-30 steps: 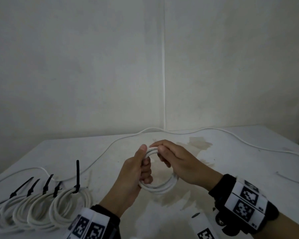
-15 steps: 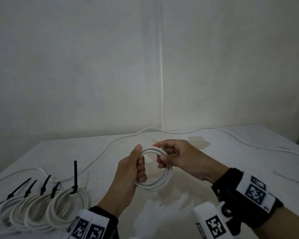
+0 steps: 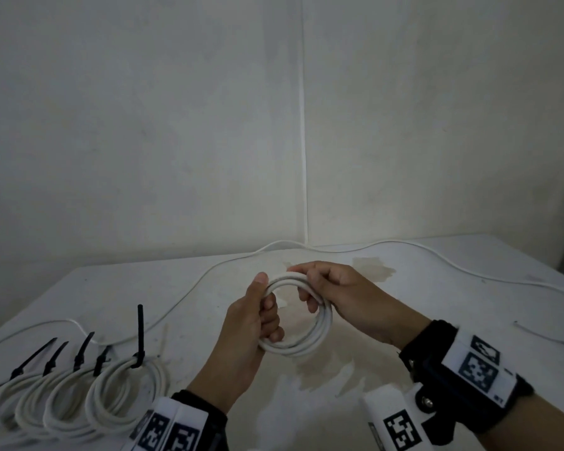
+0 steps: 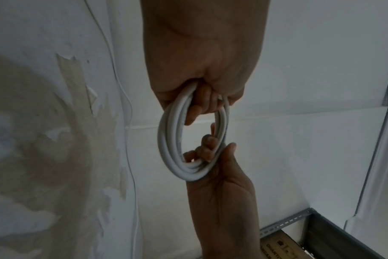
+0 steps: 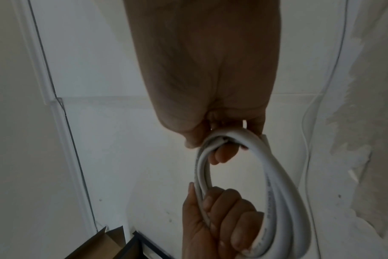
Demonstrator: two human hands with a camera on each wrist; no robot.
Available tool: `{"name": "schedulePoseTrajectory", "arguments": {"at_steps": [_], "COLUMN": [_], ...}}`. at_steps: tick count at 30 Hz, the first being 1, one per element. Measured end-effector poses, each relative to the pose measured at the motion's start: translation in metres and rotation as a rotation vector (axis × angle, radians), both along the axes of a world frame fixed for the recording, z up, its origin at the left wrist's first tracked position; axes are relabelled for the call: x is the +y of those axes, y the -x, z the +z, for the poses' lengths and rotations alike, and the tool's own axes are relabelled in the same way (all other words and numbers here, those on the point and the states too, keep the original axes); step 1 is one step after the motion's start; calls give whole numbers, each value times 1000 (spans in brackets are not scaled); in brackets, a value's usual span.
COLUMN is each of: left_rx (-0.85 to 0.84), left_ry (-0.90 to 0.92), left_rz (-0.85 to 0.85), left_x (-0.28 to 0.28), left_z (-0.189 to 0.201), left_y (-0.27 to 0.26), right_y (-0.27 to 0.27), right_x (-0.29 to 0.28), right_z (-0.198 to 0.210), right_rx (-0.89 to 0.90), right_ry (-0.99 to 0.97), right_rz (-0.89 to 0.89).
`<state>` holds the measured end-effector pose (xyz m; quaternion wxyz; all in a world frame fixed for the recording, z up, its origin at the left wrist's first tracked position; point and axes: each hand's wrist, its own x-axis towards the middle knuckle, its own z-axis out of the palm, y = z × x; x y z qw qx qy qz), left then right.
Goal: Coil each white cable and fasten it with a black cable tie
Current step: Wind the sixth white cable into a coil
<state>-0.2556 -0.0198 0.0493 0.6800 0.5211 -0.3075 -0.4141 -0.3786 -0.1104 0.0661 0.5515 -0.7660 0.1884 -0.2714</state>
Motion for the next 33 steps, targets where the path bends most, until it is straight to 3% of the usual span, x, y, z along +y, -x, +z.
{"name": "schedulePoseTrajectory", "arguments": {"at_steps": [6, 10, 16, 20, 26, 33], "left_rx": [47, 27, -114, -149, -150, -69], "left_ry": [22, 1, -78, -135, -96, -37], "left_rz": [27, -53, -230, -214, -10, 91], "left_x": [0, 2, 4, -1, -9, -14], "left_z": [-7, -9, -6, 0, -4, -3], "left_y": [6, 3, -11, -2, 20, 19], "right_y": [-7, -8, -3, 0, 4, 13], "right_x": [6, 5, 2, 0, 4, 7], "right_z": [-12, -13, -11, -8, -9, -16], "right_rx": [-43, -41, 80, 184, 59, -63], "right_ry": [-37, 39, 156, 291, 119, -94], "right_rz": [-45, -94, -72, -61, -65, -102]}}
